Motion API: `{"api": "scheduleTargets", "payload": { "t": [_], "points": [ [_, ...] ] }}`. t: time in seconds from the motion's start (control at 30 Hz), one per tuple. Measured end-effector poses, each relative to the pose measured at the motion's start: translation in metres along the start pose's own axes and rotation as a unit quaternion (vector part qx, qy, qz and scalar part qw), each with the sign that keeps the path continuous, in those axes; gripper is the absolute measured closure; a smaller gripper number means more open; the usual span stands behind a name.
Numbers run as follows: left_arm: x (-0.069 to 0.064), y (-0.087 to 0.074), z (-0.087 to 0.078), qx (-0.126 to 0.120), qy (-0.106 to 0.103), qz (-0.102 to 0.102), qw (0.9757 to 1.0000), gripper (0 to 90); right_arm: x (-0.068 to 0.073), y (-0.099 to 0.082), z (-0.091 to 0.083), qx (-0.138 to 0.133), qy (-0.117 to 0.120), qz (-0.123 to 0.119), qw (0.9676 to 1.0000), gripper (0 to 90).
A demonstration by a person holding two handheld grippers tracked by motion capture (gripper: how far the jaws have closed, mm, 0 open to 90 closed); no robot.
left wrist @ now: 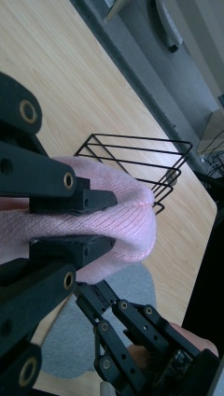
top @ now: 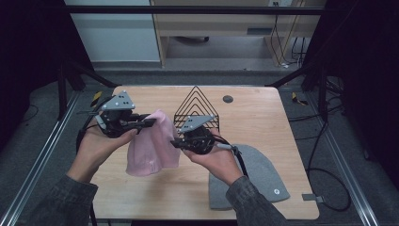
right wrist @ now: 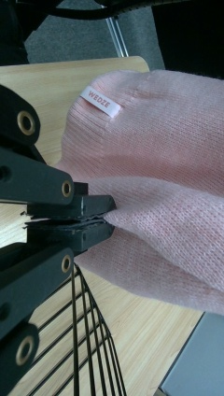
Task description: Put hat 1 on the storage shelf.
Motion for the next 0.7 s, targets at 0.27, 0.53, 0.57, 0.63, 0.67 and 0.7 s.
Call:
{"api": "scheduleTargets", "payload": {
  "t": [0.27, 0.53, 0.57, 0.63, 0.67, 0.7],
  "points": [
    [-0.002, 0.005, 0.003, -0.003, 0.003, -0.002, 1.0000, 79.9, 0.000, 0.001, 0.002, -0.005, 0.001, 0.007, 1.0000, 80.7],
    [-0.011, 0.021, 0.000, -0.013, 0.000, 0.003, 0.9999, 79.9, -0.007, 0.013, -0.004, -0.020, -0.012, 0.019, 0.9995, 82.9],
    [-0.011, 0.021, 0.000, -0.013, 0.000, 0.003, 0.9999, 79.9, -0.008, 0.014, -0.006, -0.018, -0.016, 0.016, 0.9996, 84.2],
    [-0.010, 0.028, -0.003, -0.017, -0.001, 0.008, 0.9998, 79.7, -0.012, 0.017, -0.013, -0.016, -0.022, 0.014, 0.9995, 85.1],
    [-0.009, 0.032, -0.004, -0.020, 0.000, 0.011, 0.9997, 79.6, -0.015, 0.020, -0.018, -0.016, -0.025, 0.011, 0.9995, 85.3],
    [-0.009, 0.032, -0.004, -0.020, 0.000, 0.011, 0.9997, 79.6, -0.018, 0.023, -0.023, -0.018, -0.028, 0.010, 0.9994, 85.4]
  ]
}}
Point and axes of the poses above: each handheld gripper's, and its own axes: z roughly forward along the jaws, y roughly out of its top, x roughly to its left, the point moved 7 cm from there along z, roughly forward along the jaws, and after that the axes turned 13 degrees about -z, right-handed, at the moved point
